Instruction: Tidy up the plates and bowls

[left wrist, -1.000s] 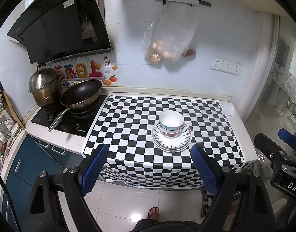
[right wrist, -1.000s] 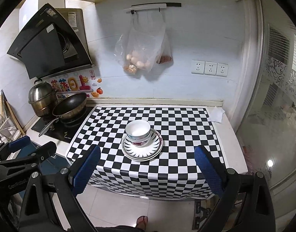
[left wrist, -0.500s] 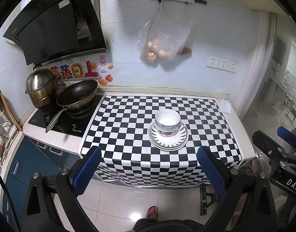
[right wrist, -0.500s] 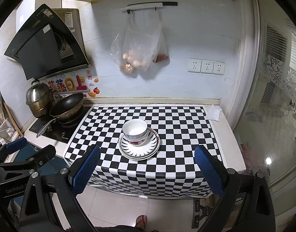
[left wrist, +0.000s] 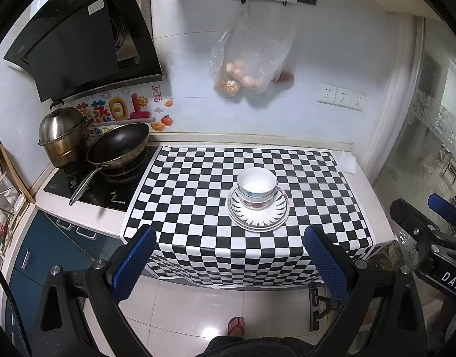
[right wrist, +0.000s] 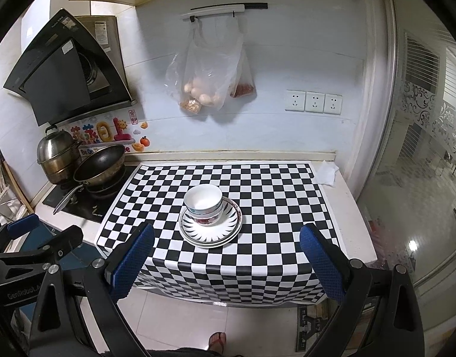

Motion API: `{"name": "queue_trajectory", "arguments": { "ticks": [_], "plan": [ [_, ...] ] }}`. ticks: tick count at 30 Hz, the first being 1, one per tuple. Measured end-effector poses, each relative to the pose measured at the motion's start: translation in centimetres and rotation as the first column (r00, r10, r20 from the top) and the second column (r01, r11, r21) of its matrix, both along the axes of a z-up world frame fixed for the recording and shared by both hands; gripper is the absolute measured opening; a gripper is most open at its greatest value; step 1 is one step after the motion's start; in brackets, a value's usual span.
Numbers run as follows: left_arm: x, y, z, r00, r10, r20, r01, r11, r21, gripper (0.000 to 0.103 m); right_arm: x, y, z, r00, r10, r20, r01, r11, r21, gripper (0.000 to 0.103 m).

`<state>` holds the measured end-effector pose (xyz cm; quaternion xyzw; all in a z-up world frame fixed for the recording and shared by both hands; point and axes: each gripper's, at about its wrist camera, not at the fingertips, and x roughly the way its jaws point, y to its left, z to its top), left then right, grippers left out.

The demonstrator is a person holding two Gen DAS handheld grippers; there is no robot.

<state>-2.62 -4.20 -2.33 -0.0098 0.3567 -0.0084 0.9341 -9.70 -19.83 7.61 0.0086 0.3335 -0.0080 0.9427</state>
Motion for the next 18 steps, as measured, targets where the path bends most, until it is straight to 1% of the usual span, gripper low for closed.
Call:
{"name": "queue_trajectory", "arguments": {
  "ticks": [12,18],
  "plan": [
    [0.37,0.09,-0.06,1.000,-0.010,0.003,0.010,1.000,0.004,0.102,-0.13,-0.31,-0.14,1.000,-0.019,-0.002,0.019,1.000,-0.014,0.100],
    [0.88,-0.38,0.45,1.000,-0.003,0.017,0.003,1.000,0.006,0.102,-0.30,-0.12,-0.09,1.000,-0.023,-0.002,0.023,1.000,-0.017,0.100]
  ]
}}
